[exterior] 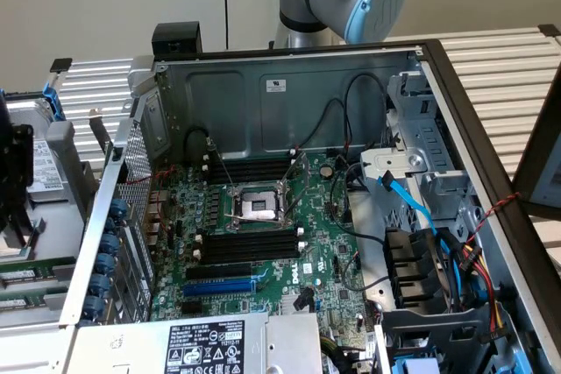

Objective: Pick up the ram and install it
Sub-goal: 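Pick up the ram and move it above insertion slot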

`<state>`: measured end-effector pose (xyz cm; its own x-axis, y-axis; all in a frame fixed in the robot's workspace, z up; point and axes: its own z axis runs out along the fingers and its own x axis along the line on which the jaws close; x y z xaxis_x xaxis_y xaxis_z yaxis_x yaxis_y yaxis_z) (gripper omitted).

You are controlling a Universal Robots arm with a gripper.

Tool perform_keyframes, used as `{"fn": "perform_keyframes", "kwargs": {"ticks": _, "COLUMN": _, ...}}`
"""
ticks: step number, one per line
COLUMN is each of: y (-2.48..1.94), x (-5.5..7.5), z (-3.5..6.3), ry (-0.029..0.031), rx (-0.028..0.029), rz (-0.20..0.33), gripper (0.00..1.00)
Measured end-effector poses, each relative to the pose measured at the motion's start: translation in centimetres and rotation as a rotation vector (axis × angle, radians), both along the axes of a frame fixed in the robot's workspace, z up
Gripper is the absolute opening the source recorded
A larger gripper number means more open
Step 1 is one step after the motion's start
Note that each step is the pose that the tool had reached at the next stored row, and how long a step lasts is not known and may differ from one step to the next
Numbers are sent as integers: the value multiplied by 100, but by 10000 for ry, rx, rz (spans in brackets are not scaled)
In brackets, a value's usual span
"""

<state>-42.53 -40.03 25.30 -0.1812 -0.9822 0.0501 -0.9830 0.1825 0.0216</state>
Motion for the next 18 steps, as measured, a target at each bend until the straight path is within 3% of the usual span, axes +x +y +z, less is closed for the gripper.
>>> {"fn": "perform_keyframes", "kwargs": {"ticks": 9, "y": -1, "x": 0, "z": -94, "ry": 1, "rx": 0, "rz": 1515, "gripper": 24}}
{"fn": "perform_keyframes", "kwargs": {"ticks": 13, "y": -14, "x": -2, "z": -110, "ry": 0, "rx": 0, "rz": 1762, "gripper": 24}}
{"fn": "perform_keyframes", "kwargs": {"ticks": 18, "y": -67, "x": -15, "z": -118, "ry": 1, "rx": -1, "rz": 1851, "gripper": 24}}
